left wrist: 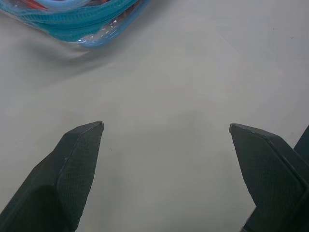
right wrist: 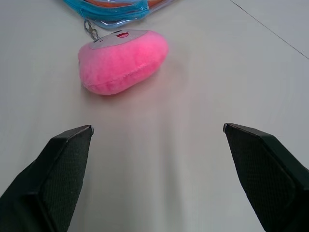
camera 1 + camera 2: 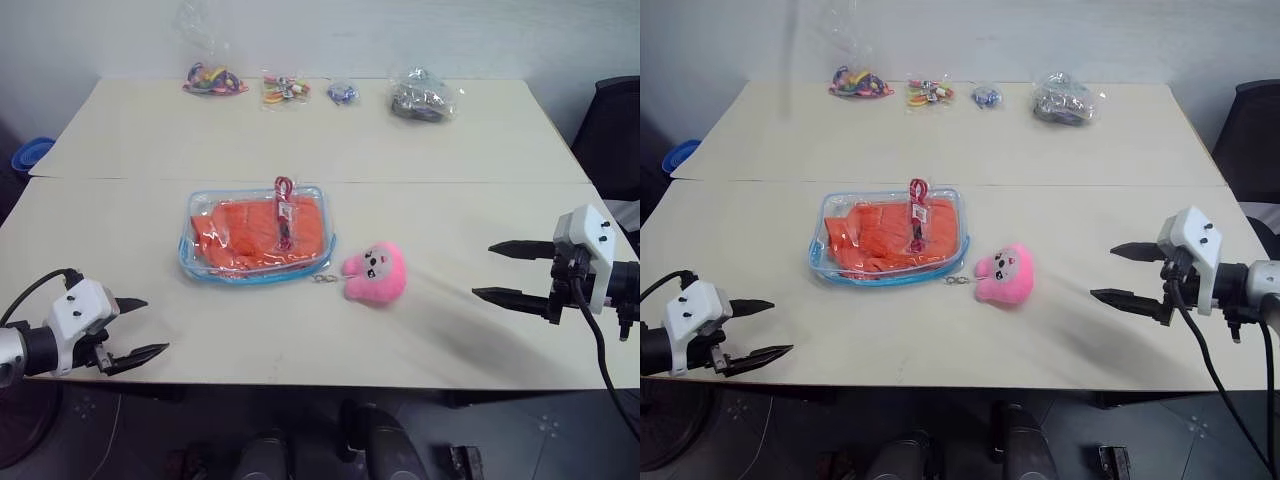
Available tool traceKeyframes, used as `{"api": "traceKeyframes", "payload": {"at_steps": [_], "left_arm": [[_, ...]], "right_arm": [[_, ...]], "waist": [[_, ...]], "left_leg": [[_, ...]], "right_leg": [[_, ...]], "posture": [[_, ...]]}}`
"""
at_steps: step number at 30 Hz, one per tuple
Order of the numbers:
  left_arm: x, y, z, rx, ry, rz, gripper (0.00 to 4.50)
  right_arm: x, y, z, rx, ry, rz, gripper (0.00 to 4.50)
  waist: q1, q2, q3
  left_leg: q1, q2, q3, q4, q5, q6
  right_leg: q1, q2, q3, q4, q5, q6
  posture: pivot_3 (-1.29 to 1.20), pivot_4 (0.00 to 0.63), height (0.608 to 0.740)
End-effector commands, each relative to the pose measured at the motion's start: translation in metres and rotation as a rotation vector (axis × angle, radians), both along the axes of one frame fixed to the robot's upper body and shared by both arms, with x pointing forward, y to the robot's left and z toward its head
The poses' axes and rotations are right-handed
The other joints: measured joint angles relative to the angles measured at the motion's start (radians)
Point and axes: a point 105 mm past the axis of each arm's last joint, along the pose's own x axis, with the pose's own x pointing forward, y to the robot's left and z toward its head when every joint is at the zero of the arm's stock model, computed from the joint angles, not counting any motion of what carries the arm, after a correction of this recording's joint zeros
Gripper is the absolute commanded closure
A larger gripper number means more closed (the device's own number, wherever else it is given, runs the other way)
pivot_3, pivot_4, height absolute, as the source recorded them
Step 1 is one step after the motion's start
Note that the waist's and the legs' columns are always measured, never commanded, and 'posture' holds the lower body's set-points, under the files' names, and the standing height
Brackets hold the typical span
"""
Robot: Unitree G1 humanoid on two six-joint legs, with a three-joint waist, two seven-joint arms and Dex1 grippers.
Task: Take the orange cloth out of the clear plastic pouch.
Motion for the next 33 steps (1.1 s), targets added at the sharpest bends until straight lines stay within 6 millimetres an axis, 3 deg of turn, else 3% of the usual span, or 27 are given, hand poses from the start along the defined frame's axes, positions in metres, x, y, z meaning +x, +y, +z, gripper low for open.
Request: {"api": "traceKeyframes", "payload": {"at_steps": [1, 18, 28, 33], "left_arm": [[-0.002, -0.001, 0.009, -0.002, -0.021, -0.008, 0.07], [-0.004, 0.004, 0.003, -0.060, 0.000, 0.066, 0.07], [0.006, -0.007, 0.021, -0.143, -0.087, 0.062, 0.07], [0.012, -0.030, 0.041, -0.274, -0.123, 0.040, 0.07]], "right_arm": [[0.000, -0.001, 0.008, -0.015, -0.047, -0.001, 0.00], [-0.002, -0.001, 0.004, 0.011, -0.022, -0.012, 0.00], [-0.004, 0.014, 0.004, 0.057, -0.025, 0.029, 0.00], [-0.009, 0.025, 0.001, 0.076, -0.019, 0.059, 0.00]], "waist": [[0.000, 0.000, 0.000], [0.000, 0.000, 0.000], [0.000, -0.001, 0.000], [0.001, -0.001, -0.001]], "left_leg": [[0.000, 0.000, 0.000, 0.000, 0.000, 0.000], [0.000, 0.000, 0.000, 0.000, 0.000, 0.000], [0.000, 0.000, 0.000, 0.000, 0.000, -0.001], [0.001, 0.000, 0.000, 0.001, 0.000, -0.001]], "right_leg": [[0.000, 0.000, 0.000, 0.000, 0.000, 0.000], [0.001, 0.000, 0.000, 0.001, 0.000, 0.000], [0.001, 0.000, 0.000, 0.001, 0.000, 0.000], [0.001, 0.000, 0.000, 0.001, 0.000, 0.000]], "posture": [[0.00, 0.150, 0.740], [0.00, 0.150, 0.740], [0.00, 0.150, 0.740], [0.00, 0.150, 0.740]]}}
